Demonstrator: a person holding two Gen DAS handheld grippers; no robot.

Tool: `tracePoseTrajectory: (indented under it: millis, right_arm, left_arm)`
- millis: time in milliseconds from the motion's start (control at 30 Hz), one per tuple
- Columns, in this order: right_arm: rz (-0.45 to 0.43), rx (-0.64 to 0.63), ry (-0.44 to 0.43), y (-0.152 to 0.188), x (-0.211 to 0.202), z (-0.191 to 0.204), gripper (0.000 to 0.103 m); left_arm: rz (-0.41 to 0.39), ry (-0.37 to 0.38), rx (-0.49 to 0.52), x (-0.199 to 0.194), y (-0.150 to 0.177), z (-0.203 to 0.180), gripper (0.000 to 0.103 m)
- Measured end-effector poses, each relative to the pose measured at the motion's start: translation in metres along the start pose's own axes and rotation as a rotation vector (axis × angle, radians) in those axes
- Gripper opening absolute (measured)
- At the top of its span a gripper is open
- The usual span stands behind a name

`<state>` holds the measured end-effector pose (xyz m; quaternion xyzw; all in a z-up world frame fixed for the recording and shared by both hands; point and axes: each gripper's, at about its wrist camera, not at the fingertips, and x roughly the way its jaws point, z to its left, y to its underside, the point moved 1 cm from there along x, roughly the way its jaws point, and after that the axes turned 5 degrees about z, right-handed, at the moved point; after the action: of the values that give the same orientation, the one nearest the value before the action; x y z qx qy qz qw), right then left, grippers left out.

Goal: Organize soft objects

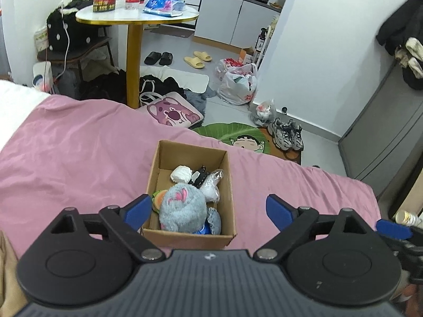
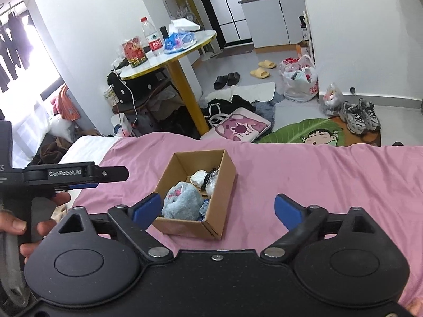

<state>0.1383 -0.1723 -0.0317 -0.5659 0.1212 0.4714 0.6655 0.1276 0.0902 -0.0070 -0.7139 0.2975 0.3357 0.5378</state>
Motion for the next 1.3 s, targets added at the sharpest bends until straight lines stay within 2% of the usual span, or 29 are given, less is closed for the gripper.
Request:
tracePoseTrajectory:
  millis: [133,400,667,900,1300]
  right_arm:
    - [-0.016,0.008,0.002,0.005,-0.018,-0.002,0.103]
    - [-0.046,0.043,0.018,0.016,-0.050,-0.009,0.103]
    - [-0.062,0.108,0.003,0.025,-0.066,-0.011,0.103]
    - [-0.062,0.092,0.052,0.037,-0.078,0.000,0.103]
    - [-0.077,0.099,0.084,0.057,-0.100,0.006,0.103]
  left_arm:
    - [-0.002,0.002,0.022,-0.013,0.009,-0.008,0.095]
    - [-0.027,-0.002,0.059,-0.041,0.023,-0.018,0.102]
    - [-0.057,-0.002,0.101,-0.066,0.034,-0.029,0.102]
    - [-0.079,-0.013,0.109,-0.088,0.044,-0.032,0.102]
    - [-0.102,-0.006,0.129,-0.116,0.071,-0.040,0.102]
